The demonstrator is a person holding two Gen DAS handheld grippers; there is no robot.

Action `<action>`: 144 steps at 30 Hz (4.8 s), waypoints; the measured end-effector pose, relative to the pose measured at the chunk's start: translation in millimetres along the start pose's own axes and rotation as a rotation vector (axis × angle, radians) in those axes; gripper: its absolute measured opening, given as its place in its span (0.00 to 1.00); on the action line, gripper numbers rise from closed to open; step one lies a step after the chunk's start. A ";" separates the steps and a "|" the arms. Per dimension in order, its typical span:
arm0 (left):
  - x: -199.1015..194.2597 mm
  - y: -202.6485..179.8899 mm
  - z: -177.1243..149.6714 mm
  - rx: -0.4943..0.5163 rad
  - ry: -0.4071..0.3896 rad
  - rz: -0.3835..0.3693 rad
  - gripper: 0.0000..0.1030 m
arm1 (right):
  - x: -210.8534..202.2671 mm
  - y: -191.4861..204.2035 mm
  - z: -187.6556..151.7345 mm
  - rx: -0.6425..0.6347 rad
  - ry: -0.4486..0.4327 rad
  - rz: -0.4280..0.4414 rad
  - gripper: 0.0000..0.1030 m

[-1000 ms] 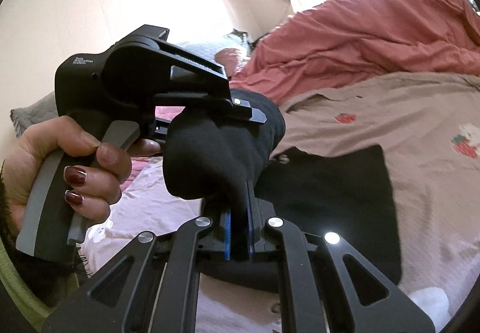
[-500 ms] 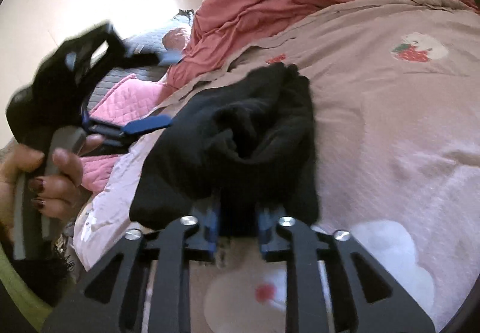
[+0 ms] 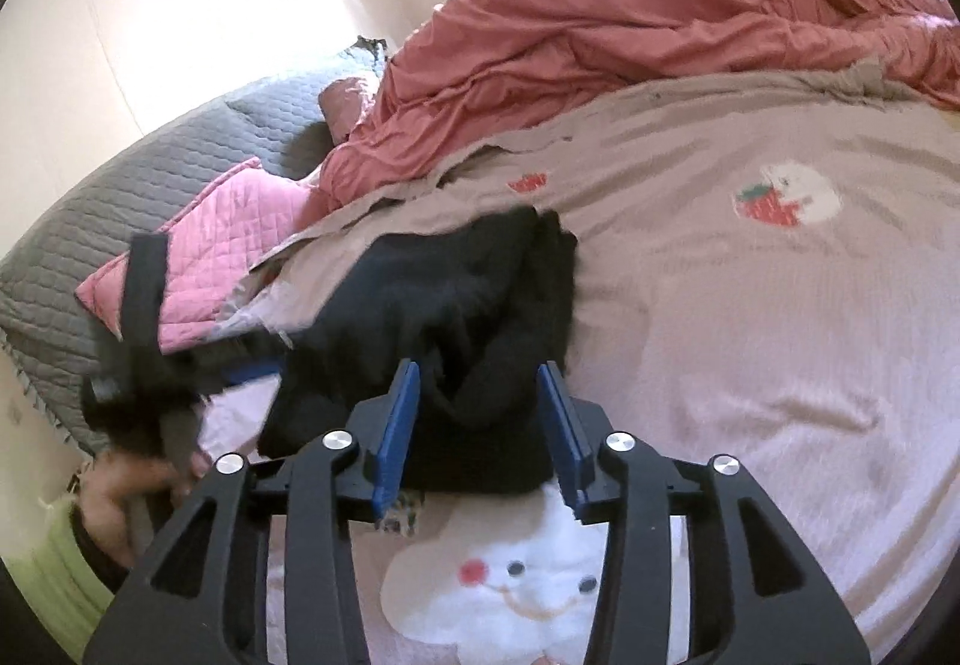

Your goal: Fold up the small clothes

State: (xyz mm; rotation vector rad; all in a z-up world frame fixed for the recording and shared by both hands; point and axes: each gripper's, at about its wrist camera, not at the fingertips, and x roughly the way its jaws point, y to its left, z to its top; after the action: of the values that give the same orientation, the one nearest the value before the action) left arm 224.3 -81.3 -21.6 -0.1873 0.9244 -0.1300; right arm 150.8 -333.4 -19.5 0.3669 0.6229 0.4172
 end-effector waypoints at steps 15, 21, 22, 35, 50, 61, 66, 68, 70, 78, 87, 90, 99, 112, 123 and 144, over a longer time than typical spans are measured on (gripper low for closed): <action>-10.9 -6.8 -18.3 0.058 0.004 0.005 0.82 | 4.0 22.5 18.7 -0.090 0.002 -0.032 0.57; -20.1 1.1 -16.9 0.046 -0.015 0.020 0.83 | 13.0 24.8 33.3 -0.124 0.025 -0.047 0.59; -22.0 3.1 -16.6 0.044 -0.018 0.028 0.83 | 16.4 25.8 36.3 -0.133 0.034 -0.051 0.59; -17.4 17.5 -24.0 0.035 0.003 0.028 0.83 | 90.6 5.2 85.3 -0.107 0.175 -0.067 0.44; -12.4 17.7 -27.7 0.033 0.011 0.012 0.86 | 156.3 -10.3 77.0 -0.075 0.296 -0.045 0.08; -10.5 15.3 -27.5 0.034 0.026 -0.015 0.86 | 148.1 -18.6 76.0 -0.190 0.249 -0.173 0.07; -9.2 15.3 -27.9 0.030 0.030 -0.019 0.86 | 155.0 -20.7 64.3 -0.199 0.250 -0.204 0.09; -9.3 15.4 -27.9 0.033 0.031 -0.015 0.86 | 150.2 -18.1 66.7 -0.206 0.244 -0.208 0.15; -9.3 16.2 -27.8 0.026 0.031 -0.015 0.86 | 138.5 -16.0 69.9 -0.201 0.225 -0.197 0.20; -11.3 17.5 -28.6 0.021 0.026 -0.018 0.86 | 76.4 -12.8 57.3 -0.126 0.198 -0.002 0.25; -12.2 18.1 -32.0 0.011 0.032 -0.010 0.86 | 67.4 -2.8 21.1 -0.173 0.296 0.066 0.43; -16.0 16.0 -32.3 0.017 0.030 -0.003 0.86 | 62.5 2.4 18.0 -0.182 0.302 0.110 0.11; -16.5 19.5 -37.0 0.013 0.037 -0.008 0.86 | 62.2 -9.2 0.5 -0.105 0.334 0.040 0.14; -34.3 19.4 -36.8 0.013 0.004 -0.002 0.86 | 46.9 7.9 1.3 -0.172 0.292 -0.088 0.39; -61.6 13.9 -37.7 0.037 -0.042 0.017 0.91 | 13.2 20.9 4.5 -0.196 0.194 -0.143 0.86; -104.6 16.0 -78.0 0.068 -0.090 0.057 0.91 | -30.1 47.9 -31.8 -0.216 0.086 -0.235 0.95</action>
State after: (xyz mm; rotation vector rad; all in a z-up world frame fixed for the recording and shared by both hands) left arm 99.8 -53.8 10.6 -0.1029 0.8333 -0.0990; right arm 96.2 -300.4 -7.6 0.0683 0.6892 0.2726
